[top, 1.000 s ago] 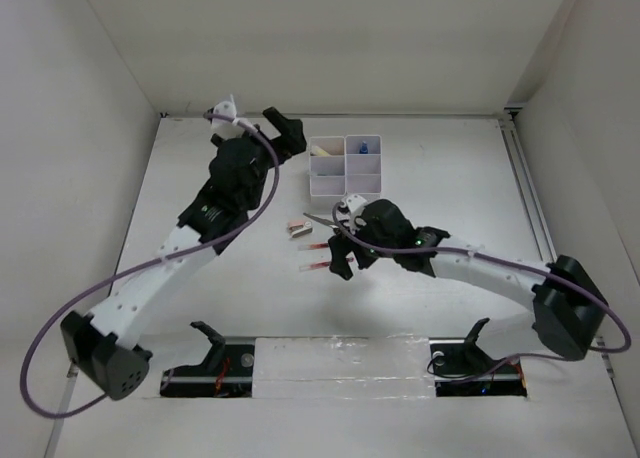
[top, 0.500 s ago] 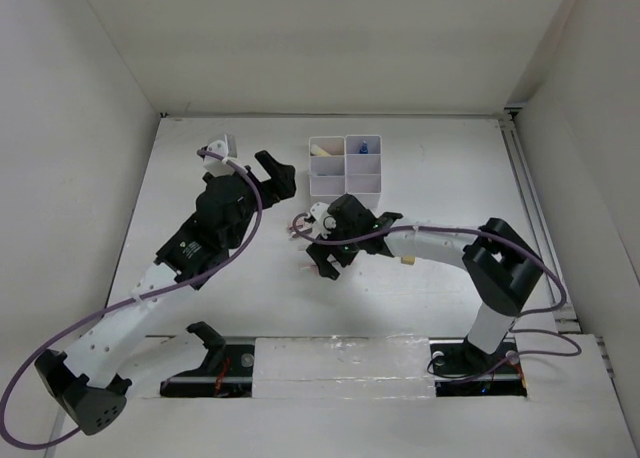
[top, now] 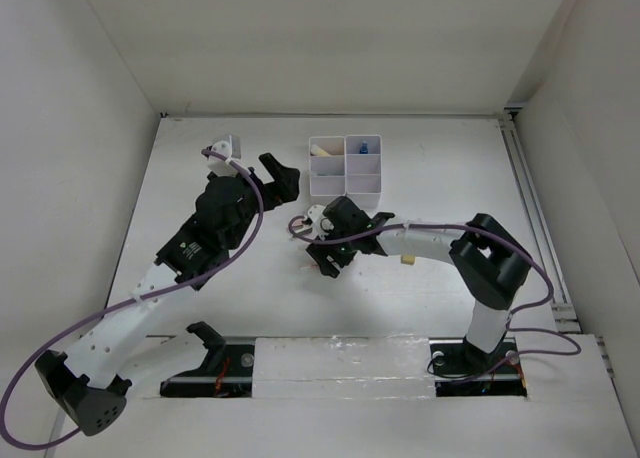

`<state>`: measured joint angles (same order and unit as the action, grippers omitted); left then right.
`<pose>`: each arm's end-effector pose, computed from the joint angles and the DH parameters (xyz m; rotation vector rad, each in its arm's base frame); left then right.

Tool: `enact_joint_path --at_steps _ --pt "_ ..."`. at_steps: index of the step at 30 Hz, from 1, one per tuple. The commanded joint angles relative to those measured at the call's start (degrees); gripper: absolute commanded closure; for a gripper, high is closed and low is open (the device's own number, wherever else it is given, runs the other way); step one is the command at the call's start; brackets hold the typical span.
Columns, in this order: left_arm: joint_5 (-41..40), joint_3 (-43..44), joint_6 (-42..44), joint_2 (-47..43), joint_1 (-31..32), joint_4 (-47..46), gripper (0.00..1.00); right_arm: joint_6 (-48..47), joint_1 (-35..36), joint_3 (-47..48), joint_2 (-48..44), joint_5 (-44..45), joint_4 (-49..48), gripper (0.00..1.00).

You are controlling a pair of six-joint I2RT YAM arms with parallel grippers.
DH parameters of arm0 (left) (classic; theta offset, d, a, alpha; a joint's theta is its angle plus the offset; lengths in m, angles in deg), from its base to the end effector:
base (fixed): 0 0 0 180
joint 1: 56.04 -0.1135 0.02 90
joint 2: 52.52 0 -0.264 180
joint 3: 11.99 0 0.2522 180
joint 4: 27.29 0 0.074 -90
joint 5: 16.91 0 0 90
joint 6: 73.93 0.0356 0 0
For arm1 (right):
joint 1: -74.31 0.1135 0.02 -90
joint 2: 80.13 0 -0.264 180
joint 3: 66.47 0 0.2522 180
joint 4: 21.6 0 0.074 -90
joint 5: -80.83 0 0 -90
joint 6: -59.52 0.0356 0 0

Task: Sort the stationery into containers
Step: Pick up the pen from the center of the board.

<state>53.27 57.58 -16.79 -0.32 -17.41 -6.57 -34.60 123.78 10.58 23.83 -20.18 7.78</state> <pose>0.1686 -0.1193 0.3911 -0.1881 1.6582 -0.6738 0.2347 0.2849 0.1649 -1.2492 2.3038 0.5389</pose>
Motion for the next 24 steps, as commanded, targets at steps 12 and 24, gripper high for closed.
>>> enact_joint_path --at_steps 12,24 --pt "0.9 0.2 1.5 -2.6 0.1 -2.7 0.0 6.8 3.2 -1.6 3.7 1.2 1.7 0.34" --pt "2.8 0.2 1.5 -2.6 0.1 -3.7 0.0 9.1 3.7 0.3 2.0 13.9 9.8 0.22"
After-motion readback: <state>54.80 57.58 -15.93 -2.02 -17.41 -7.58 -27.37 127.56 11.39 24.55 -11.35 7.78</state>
